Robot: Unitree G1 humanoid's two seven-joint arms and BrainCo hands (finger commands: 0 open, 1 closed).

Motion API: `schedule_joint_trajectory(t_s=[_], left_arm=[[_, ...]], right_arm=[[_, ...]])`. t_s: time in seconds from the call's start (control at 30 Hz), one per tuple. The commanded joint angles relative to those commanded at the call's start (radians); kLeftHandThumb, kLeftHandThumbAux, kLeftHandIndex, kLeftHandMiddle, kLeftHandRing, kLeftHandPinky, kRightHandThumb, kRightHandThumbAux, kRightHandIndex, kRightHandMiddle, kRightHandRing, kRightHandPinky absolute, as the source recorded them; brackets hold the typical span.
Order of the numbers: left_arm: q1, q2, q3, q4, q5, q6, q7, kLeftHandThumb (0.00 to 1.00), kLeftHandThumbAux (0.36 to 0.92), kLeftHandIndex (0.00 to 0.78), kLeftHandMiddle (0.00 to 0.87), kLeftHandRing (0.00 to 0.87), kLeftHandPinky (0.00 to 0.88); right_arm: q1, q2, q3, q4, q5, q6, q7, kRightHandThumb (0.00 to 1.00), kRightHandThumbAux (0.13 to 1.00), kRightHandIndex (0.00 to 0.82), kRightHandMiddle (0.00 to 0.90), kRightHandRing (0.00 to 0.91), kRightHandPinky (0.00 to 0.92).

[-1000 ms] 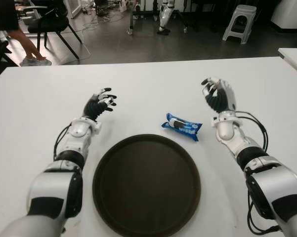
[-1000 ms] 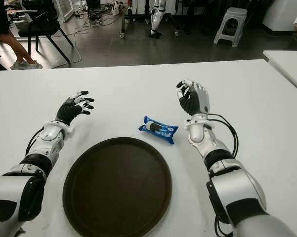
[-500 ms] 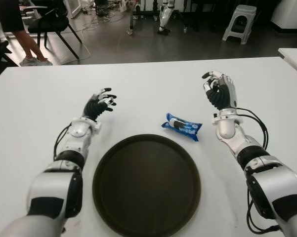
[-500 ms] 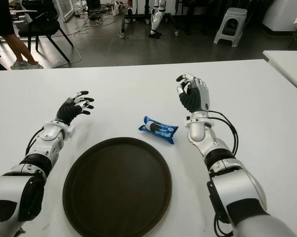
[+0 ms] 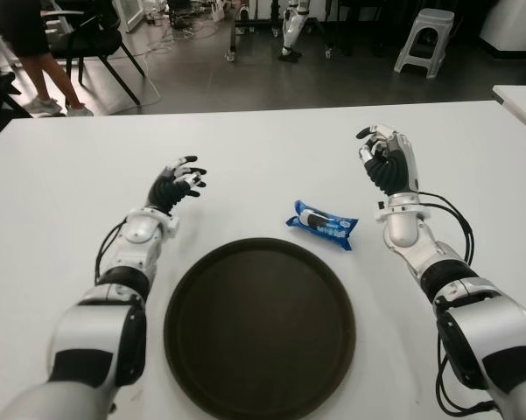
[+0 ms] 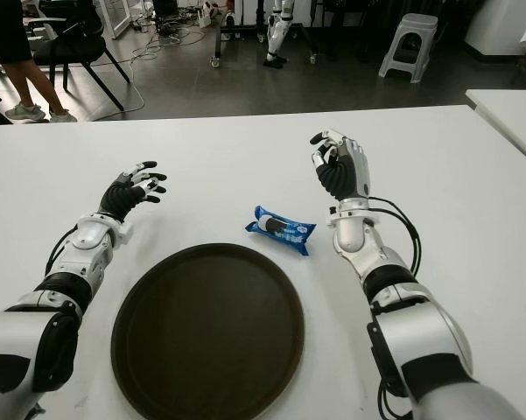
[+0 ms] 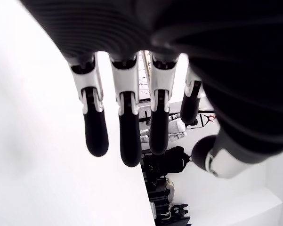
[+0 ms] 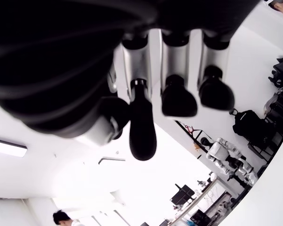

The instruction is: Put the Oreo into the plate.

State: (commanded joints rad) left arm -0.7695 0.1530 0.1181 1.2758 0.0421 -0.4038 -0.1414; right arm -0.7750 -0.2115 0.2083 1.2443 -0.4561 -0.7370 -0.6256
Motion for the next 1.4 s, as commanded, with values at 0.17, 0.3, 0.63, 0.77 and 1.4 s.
schedule_joint_trajectory(t_s=[0.17, 0.3, 0.63, 0.77, 1.4], left_arm=[[0.0, 0.0, -0.001, -0.001, 0.001, -0.002, 0.002, 0.177, 0.617, 0.187, 0.319, 0.367, 0.42], [0.0, -0.001, -0.002, -0.001, 0.002, -0.003, 0.003, 0.171, 0.609, 0.185, 0.319, 0.373, 0.425], [-0.001, -0.001, -0.004, -0.001, 0.004, 0.0, 0.002, 0.163, 0.607, 0.19, 0.333, 0.39, 0.434], [-0.001, -0.001, -0.006, -0.002, 0.006, -0.001, 0.004, 0.161, 0.607, 0.189, 0.333, 0.389, 0.434], [0.001, 0.001, -0.014, -0.006, 0.008, 0.0, 0.011, 0.153, 0.606, 0.188, 0.331, 0.38, 0.413]], right_arm=[[-0.003, -0.009, 0.03, 0.001, -0.043, 0.016, -0.03, 0.701, 0.719, 0.436, 0.771, 0.786, 0.779], [-0.007, -0.009, 0.06, 0.009, -0.079, 0.055, -0.058, 0.69, 0.724, 0.432, 0.702, 0.722, 0.721], [-0.02, -0.01, 0.126, 0.028, -0.119, 0.154, 0.064, 0.139, 0.709, 0.118, 0.123, 0.132, 0.128], [-0.019, -0.012, 0.143, 0.026, -0.126, 0.174, 0.104, 0.036, 0.702, 0.03, 0.032, 0.034, 0.033], [-0.012, -0.018, 0.197, -0.019, -0.141, 0.238, 0.268, 0.0, 0.627, 0.0, 0.0, 0.0, 0.0]])
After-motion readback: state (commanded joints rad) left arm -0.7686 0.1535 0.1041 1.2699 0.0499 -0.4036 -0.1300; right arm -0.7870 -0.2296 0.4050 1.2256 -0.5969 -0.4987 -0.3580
